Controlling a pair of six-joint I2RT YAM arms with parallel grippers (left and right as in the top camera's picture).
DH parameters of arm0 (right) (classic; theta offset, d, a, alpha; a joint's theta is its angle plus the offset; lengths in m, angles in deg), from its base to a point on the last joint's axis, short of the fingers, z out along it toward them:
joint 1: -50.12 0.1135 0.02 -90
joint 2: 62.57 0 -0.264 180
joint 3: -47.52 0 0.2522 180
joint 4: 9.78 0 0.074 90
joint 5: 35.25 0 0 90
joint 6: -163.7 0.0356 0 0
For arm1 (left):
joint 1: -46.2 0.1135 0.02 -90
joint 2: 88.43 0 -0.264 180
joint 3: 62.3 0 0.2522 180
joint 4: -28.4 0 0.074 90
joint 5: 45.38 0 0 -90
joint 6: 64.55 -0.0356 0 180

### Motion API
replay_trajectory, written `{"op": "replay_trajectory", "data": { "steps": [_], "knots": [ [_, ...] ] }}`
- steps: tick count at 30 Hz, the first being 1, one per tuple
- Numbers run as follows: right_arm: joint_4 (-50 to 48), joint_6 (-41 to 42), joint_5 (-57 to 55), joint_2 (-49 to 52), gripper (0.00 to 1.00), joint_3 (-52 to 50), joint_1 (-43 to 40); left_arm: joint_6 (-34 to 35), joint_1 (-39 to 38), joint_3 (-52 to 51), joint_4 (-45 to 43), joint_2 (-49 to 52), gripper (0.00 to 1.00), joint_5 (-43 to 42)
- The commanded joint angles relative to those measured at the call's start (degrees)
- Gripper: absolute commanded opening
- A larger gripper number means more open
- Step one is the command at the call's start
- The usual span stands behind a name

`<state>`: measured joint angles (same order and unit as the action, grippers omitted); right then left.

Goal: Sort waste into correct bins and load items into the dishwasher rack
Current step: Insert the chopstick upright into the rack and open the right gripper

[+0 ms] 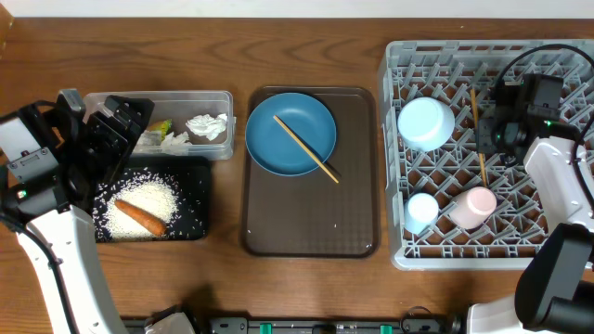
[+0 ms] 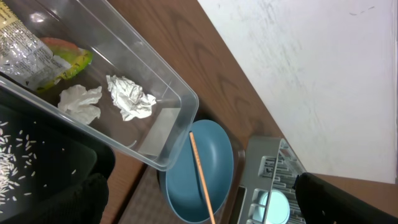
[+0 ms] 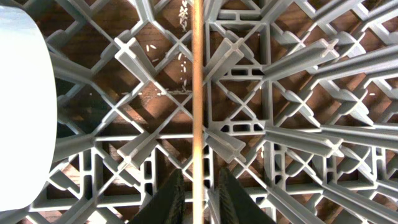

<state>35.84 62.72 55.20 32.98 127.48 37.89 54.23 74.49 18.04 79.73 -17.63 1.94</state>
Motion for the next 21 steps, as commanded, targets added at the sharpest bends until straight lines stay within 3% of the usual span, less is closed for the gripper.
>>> {"op": "replay_trajectory", "data": {
  "steps": [1, 8, 21],
  "knots": [
    [-0.2, 0.3, 0.5, 0.4, 0.21, -0.3, -0.1, 0.5, 0.3, 1.2, 0.2, -0.8, 0.98, -0.1],
    [0.7, 5.9, 4.2, -2.2, 0.23, 1.2, -0.1, 0.5, 0.3, 1.2, 0.2, -0.8, 0.98, -0.1],
    [0.7, 7.5, 36.9, -12.0, 0.34, 2.3, 3.8, 0.5, 0.3, 1.2, 0.2, -0.8, 0.98, -0.1]
  ]
}}
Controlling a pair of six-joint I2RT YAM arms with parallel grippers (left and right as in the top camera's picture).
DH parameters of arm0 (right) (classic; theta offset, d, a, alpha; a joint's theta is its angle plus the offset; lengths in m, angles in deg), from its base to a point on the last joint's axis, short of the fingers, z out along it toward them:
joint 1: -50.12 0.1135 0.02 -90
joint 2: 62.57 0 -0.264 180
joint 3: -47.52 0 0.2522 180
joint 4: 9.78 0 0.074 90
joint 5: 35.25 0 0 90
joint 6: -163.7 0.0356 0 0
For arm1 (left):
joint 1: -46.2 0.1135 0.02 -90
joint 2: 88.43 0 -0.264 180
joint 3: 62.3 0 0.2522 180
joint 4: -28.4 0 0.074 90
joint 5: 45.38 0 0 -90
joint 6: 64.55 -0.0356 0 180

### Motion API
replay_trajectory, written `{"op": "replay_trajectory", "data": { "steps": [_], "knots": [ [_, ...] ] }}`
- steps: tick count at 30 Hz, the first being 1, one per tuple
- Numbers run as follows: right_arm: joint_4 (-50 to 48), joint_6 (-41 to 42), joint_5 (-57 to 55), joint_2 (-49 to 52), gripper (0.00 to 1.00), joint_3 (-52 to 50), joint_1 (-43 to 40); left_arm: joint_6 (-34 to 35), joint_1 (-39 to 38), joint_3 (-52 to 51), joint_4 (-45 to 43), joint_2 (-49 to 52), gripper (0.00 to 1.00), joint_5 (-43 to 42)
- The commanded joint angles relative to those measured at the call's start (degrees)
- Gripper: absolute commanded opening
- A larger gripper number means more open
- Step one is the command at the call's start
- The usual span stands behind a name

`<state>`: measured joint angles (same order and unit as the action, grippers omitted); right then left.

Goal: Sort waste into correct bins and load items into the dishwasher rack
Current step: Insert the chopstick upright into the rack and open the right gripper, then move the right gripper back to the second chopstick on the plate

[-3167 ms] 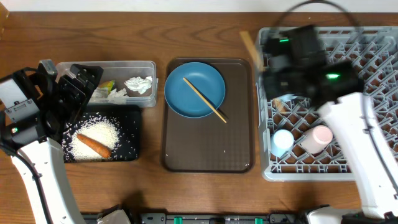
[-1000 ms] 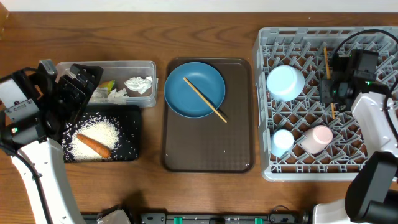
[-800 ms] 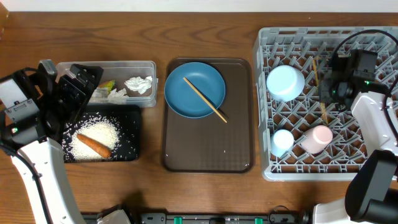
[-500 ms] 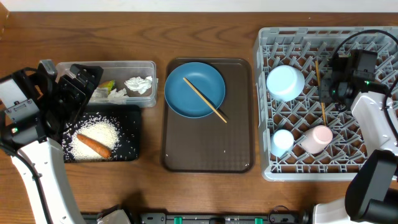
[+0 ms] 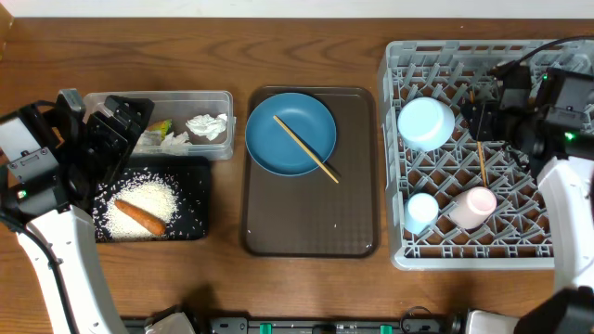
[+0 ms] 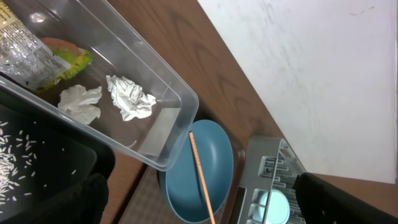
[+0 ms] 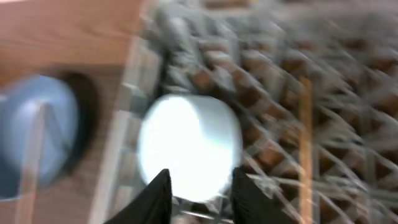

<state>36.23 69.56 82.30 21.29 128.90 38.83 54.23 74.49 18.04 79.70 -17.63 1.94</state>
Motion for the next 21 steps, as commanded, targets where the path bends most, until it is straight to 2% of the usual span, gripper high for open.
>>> {"op": "replay_trajectory", "data": {
  "steps": [1, 6, 14, 17, 21],
  "knots": [
    [0.3, 0.7, 10.1, -0.3, 0.34, 0.9, 4.1, 0.5, 0.3, 1.2, 0.2, -0.8, 0.98, -0.1],
    [-1.2, 0.7, 5.3, -0.3, 0.35, 0.9, 13.9, 0.5, 0.3, 1.2, 0.2, -0.8, 0.98, -0.1],
    [-4.7, 0.7, -10.5, 0.3, 0.40, 0.9, 30.5, 0.4, 0.3, 1.2, 0.2, -0.8, 0.98, -0.1],
    [-6.6, 0.7, -13.0, 2.1, 0.42, 0.9, 35.7, 0.5, 0.2, 1.2, 0.2, -0.8, 0.98, -0.1],
    [-9.7, 0.7, -15.9, 6.1, 0.49, 0.9, 40.5, 0.5, 0.3, 1.2, 0.2, -0.8, 0.98, -0.1]
  ]
}}
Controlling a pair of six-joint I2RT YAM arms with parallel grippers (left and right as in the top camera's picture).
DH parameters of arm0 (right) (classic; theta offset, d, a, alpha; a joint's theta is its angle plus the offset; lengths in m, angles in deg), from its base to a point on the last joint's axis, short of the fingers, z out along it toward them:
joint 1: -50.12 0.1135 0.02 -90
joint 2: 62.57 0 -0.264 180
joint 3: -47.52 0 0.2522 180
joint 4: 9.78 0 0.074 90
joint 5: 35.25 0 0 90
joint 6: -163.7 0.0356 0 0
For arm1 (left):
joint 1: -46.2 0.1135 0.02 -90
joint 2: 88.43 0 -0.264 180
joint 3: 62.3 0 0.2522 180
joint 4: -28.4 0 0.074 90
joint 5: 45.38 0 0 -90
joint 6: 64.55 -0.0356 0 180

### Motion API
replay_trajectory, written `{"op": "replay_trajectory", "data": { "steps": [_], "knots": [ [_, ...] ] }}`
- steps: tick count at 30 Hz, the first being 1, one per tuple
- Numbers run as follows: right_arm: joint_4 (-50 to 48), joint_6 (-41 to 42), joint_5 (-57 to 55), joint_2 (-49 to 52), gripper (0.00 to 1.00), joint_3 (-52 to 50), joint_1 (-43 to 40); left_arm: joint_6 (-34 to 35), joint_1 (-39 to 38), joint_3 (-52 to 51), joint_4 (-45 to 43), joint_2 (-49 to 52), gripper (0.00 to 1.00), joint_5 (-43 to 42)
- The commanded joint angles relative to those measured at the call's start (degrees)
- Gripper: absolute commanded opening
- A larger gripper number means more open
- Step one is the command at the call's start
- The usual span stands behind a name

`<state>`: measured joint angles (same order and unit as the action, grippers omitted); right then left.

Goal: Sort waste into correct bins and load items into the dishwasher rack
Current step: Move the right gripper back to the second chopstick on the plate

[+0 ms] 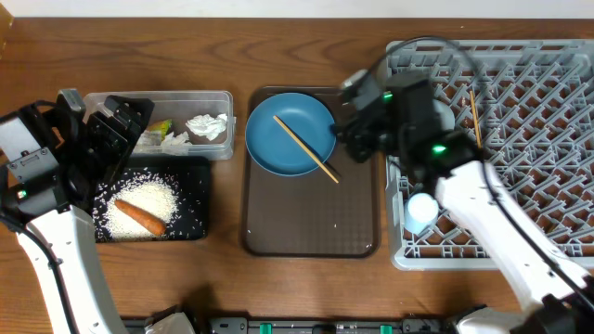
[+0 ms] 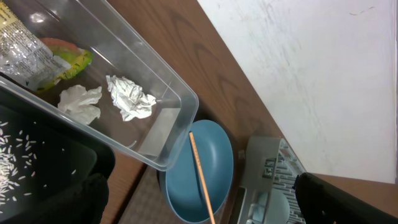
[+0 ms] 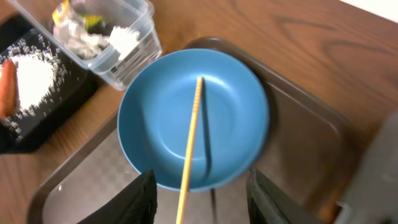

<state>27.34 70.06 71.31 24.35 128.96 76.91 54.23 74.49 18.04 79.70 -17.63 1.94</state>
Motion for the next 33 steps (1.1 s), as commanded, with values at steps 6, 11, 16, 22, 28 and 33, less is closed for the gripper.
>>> {"op": "replay_trajectory", "data": {
  "steps": [6, 11, 16, 22, 28, 33],
  "knots": [
    [-3.6, 0.2, -7.3, 10.6, 0.56, 0.8, 4.8, 0.5, 0.2, 1.2, 0.2, -0.8, 0.98, -0.1],
    [-4.4, 0.4, -7.1, 15.9, 0.57, 0.8, 5.1, 0.5, 0.2, 1.2, 0.2, -0.8, 0.98, -0.1],
    [-4.6, 0.4, -7.1, 19.6, 0.59, 0.8, 5.2, 0.5, 0.3, 1.2, 0.2, -0.8, 0.98, -0.1],
    [-5.4, 0.4, -7.1, 20.5, 0.59, 0.8, 5.5, 0.5, 0.3, 1.2, 0.1, -0.8, 0.98, -0.1],
    [-8.5, 0.4, -5.5, 20.5, 0.58, 0.8, 6.3, 0.5, 0.3, 1.2, 0.2, -0.8, 0.98, -0.1],
    [-11.0, 0.4, -4.7, 20.5, 0.56, 0.8, 7.6, 0.5, 0.3, 1.2, 0.2, -0.8, 0.98, -0.1]
  ]
}}
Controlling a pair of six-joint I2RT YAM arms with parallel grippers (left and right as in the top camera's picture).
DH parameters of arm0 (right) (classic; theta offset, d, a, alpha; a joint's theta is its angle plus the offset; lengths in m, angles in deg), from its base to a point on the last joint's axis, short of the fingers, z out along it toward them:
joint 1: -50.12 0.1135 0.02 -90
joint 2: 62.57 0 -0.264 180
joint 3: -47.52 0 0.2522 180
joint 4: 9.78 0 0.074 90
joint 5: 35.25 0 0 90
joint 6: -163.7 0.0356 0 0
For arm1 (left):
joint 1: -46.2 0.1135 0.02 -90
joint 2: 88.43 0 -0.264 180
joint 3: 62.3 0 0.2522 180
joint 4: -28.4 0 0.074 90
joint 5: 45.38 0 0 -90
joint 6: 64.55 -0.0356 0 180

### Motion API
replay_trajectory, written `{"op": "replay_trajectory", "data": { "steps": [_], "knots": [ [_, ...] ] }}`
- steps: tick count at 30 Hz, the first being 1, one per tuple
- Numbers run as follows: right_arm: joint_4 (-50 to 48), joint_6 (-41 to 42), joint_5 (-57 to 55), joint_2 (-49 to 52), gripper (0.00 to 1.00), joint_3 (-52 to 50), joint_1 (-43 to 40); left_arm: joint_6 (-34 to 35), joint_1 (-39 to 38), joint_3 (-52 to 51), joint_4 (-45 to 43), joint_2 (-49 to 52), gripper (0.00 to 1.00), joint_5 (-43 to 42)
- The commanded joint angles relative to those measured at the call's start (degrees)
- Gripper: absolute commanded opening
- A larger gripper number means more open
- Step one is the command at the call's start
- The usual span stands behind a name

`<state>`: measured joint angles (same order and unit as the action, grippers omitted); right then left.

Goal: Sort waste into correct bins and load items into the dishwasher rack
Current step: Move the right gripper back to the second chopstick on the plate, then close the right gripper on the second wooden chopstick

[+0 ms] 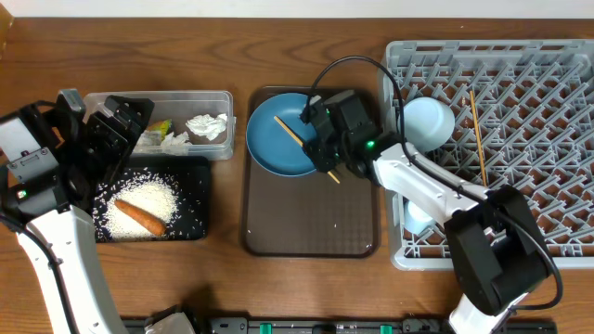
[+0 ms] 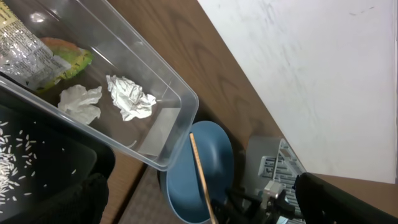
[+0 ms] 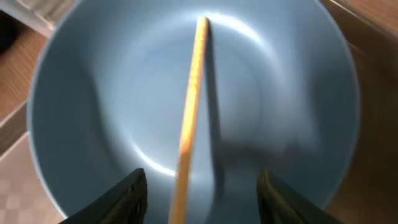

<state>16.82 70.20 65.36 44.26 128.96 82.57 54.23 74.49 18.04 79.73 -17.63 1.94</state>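
Observation:
A wooden chopstick (image 1: 290, 135) lies across the blue plate (image 1: 274, 139) on the brown tray (image 1: 311, 218). My right gripper (image 3: 202, 199) hangs open just above the plate, the chopstick (image 3: 191, 124) running between its spread fingers (image 3: 134, 193), nearer the left one. A second chopstick (image 1: 477, 137) lies in the grey dishwasher rack (image 1: 529, 139) beside an upturned light-blue bowl (image 1: 432, 119). My left gripper (image 2: 199, 199) stays open over the bins at the left, nothing between its fingers. The plate (image 2: 208, 168) and chopstick (image 2: 200, 174) show in the left wrist view.
A clear bin (image 1: 186, 121) holds crumpled tissues (image 1: 206, 126) and a wrapper. A black bin (image 1: 190, 209) in front of it holds rice and a carrot (image 1: 139, 216). A small light-blue cup (image 1: 415, 221) sits in the rack, partly under my right arm.
My right gripper has come lower and closer over the blue plate, now straddling the chopstick with its fingers open. The left arm has not moved.
My right gripper sat low in the rack with its fingers either side of a chopstick lying there. Then it was raised over the rack, the chopstick left in the grid. Then it was above the tray and plate, and now it is low over the plate's chopstick.

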Motion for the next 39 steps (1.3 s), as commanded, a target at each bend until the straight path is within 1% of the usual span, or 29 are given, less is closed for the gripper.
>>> {"op": "replay_trajectory", "data": {
  "steps": [1, 9, 13, 18, 20, 22, 27, 30, 34, 37, 39],
  "knots": [
    [-0.5, 0.2, 1.2, 0.6, 0.56, 0.8, 2.2, 0.5, 0.3, 1.2, 0.2, -0.8, 0.98, -0.1],
    [-0.2, 0.2, 1.2, 1.2, 0.55, 0.8, 2.5, 0.5, 0.2, 1.2, 0.2, -0.8, 0.98, -0.1],
    [-0.2, 0.2, 1.2, 2.8, 0.53, 0.8, 2.5, 0.5, 0.3, 1.2, 0.2, -0.8, 0.98, -0.1],
    [-0.7, 0.0, 0.9, 4.4, 0.54, 0.8, 2.4, 0.5, 0.3, 1.2, 0.2, -0.8, 0.98, -0.1],
    [-0.9, 0.0, 0.0, 4.4, 0.49, 0.8, 2.5, 0.5, 0.3, 1.2, 0.2, -0.8, 0.98, -0.1],
    [-1.4, 0.0, -0.3, 4.4, 0.42, 0.8, 2.5, 0.5, 0.3, 1.2, 0.2, -0.8, 0.98, -0.1],
    [-2.2, 0.0, -0.3, 4.4, 0.36, 0.8, 2.4, 0.5, 0.3, 1.2, 0.2, -0.8, 0.98, -0.1],
    [-2.1, 0.0, -0.3, 4.4, 0.25, 0.8, 2.4, 0.5, 0.3, 1.2, 0.2, -0.8, 0.98, -0.1],
    [-2.1, 0.0, -0.3, 4.4, 0.24, 0.8, 2.5, 0.5, 0.3, 1.2, 0.2, -0.8, 0.98, -0.1],
    [-2.1, 0.0, -0.3, 4.4, 0.19, 0.8, 2.4, 0.5, 0.3, 1.2, 0.2, -0.8, 0.98, -0.1],
    [-2.1, 0.0, -0.3, 4.4, 0.12, 0.8, 2.4, 0.5, 0.3, 1.2, 0.2, -0.8, 0.98, -0.1]
  ]
}}
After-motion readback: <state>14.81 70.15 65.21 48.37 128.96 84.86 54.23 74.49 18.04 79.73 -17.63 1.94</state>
